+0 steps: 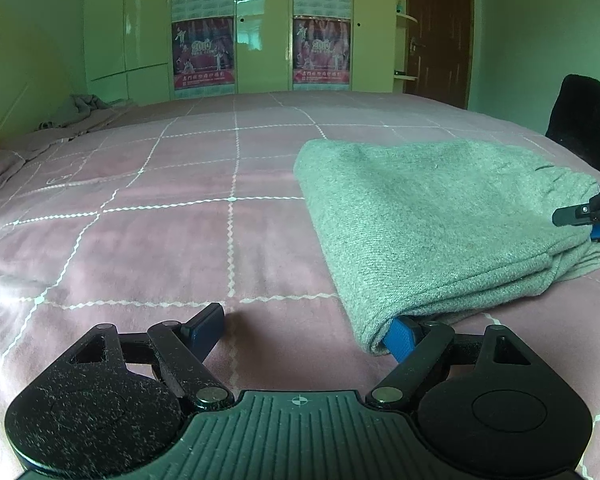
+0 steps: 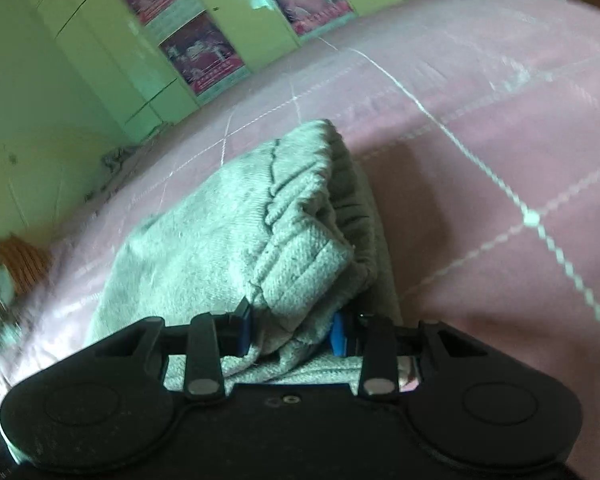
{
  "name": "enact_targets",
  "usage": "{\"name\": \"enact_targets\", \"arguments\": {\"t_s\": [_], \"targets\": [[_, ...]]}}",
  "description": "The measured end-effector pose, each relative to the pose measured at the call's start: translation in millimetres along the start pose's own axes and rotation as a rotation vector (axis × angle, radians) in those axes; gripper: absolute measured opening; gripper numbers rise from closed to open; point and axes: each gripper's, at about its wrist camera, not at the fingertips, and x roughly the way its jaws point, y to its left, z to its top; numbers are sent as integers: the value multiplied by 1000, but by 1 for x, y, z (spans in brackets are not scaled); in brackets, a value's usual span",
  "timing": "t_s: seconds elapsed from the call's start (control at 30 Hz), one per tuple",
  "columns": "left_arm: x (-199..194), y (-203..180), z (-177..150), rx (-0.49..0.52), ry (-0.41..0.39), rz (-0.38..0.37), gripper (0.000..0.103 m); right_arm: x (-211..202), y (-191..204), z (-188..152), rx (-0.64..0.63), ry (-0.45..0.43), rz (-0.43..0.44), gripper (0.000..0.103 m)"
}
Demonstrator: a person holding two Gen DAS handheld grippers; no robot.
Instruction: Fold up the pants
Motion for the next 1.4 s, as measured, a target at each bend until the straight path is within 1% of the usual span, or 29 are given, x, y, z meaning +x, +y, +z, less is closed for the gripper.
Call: {"name": "enact_targets", "arguments": {"t_s": [0.13,0.17,0.27,0.3,0.33,0.37,0.4,0.47,0.57,0.6,0.67,0.73,0.77,0.83,0.87,0.9,0.97,1.0,1.03,1.07,1.13,1.2,1.23,1.27,1.3,1.33,1.37,1.4], "targets": [[-1,-1,0,-1,-1,0,83,-3,2,4,6,10,5,36],[-2,0,0,-4,0,-1,83,-5,1,8,7,1,8,36],[-1,0,0,-3,0,-3,83,-25,7,10,-10,-76,61,36],[-1,-1,0,-1,0,-5,83,-20,6,8,-34,-76,47,36],[0,-1,0,1,0,-5,83,-12,4,5,-51,-34,6,36],[-1,-1,0,1,1,-4,83,-2,0,2,-40,15,-15,36],[-1,0,0,-1,2,-5,83,0,-3,2,-20,15,-4,36],[0,0,0,-7,4,-7,83,-2,-1,4,-21,15,-3,38],[0,0,1,-6,6,-6,83,-2,6,5,-74,21,-26,38],[-1,0,0,-6,11,-6,83,-2,4,5,-80,25,-22,41],[-3,2,-1,-15,45,-24,83,-3,-1,7,-63,43,2,47],[-8,11,-4,-60,87,-55,83,-10,-6,10,-62,49,14,55],[-11,14,-4,-81,91,-51,83,-18,-8,11,-77,42,12,57],[-16,21,-3,-133,99,-56,83,-26,-10,11,-119,22,-2,65],[-19,24,-2,-164,100,-49,83,-33,-12,12,-140,8,-16,65],[-23,28,-1,-197,87,-37,83,-41,-15,13,-158,-13,-34,63],[-34,37,1,-263,32,-26,82,-55,-21,19,-168,-44,-50,51],[-40,41,5,-294,-14,-23,78,-61,-24,23,-165,-65,-46,42],[-42,44,12,-306,-50,-33,60,-65,-24,26,-171,-79,-40,38],[-42,43,19,-306,-73,-53,49,-68,-21,30,-187,-97,-40,37],[-35,36,38,-305,-103,-105,48,-67,-9,37,-243,-136,-31,34],[-19,19,58,-274,-119,-175,48,-55,9,42,-305,-144,-9,32],[-8,9,66,-256,-116,-209,48,-47,18,44,-341,-142,-3,29],[5,-1,72,-237,-98,-246,48,-39,26,45,-376,-138,4,27],[21,-11,74,-216,-66,-266,48,-29,35,45,-420,-139,5,25],[39,-20,72,-198,-5,-281,48,-18,41,43,-464,-132,-15,23],[57,-27,68,-189,74,-289,48,-3,43,41,-501,-98,-55,22],[72,-32,60,-179,127,-277,48,10,41,39,-517,-58,-102,19]]}}
